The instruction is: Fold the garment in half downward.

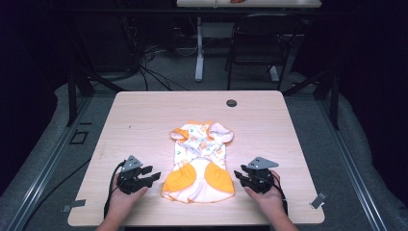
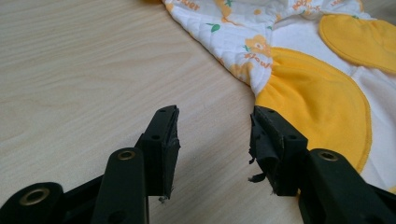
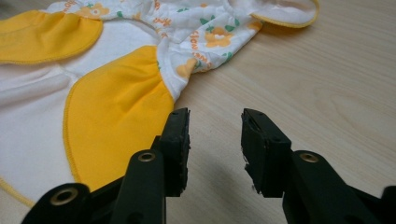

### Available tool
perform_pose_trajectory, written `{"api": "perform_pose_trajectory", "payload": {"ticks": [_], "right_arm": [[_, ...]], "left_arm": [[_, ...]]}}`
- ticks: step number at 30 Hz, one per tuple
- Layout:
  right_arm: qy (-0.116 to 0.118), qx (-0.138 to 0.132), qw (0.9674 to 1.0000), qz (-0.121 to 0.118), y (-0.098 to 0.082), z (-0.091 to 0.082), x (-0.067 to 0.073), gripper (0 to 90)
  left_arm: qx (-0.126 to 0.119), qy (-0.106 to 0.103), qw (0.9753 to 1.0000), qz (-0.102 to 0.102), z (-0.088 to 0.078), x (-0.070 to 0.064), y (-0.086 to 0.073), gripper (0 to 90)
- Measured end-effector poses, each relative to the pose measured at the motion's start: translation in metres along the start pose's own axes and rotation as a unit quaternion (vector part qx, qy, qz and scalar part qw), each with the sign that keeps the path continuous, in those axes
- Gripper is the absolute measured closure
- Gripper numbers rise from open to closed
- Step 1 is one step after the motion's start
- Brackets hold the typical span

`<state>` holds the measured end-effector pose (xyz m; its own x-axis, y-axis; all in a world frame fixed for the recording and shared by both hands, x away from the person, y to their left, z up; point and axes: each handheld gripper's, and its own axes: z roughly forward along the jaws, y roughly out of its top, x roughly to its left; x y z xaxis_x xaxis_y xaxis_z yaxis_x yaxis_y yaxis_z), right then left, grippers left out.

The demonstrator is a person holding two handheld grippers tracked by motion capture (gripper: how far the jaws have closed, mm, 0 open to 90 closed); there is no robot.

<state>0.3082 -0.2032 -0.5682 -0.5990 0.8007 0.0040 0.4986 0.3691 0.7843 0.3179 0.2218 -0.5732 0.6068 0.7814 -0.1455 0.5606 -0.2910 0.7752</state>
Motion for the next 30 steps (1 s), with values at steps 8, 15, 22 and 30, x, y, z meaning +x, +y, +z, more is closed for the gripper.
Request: {"api": "perform_pose_trajectory", "payload": {"ticks": [8, 15, 22, 30], "right_arm": [[0.022, -0.001, 0.9997, -0.008, 0.006, 0.004, 0.007, 71.5], [0.061, 0.003, 0.9977, -0.031, 0.017, 0.020, 0.024, 79.2], [0.071, 0.031, 0.9946, -0.069, 0.014, 0.031, 0.036, 83.1], [0.072, 0.033, 0.9951, -0.058, 0.009, 0.032, 0.037, 83.7]], "left_arm": [[-0.012, -0.039, 0.9991, -0.015, 0.002, -0.005, 0.001, 57.4], [0.008, -0.051, 0.9982, 0.030, 0.020, -0.028, 0.009, 67.5], [0.045, -0.053, 0.9927, 0.099, 0.032, -0.048, 0.009, 79.2], [0.055, -0.057, 0.9911, 0.107, 0.032, -0.050, 0.007, 82.7]]}}
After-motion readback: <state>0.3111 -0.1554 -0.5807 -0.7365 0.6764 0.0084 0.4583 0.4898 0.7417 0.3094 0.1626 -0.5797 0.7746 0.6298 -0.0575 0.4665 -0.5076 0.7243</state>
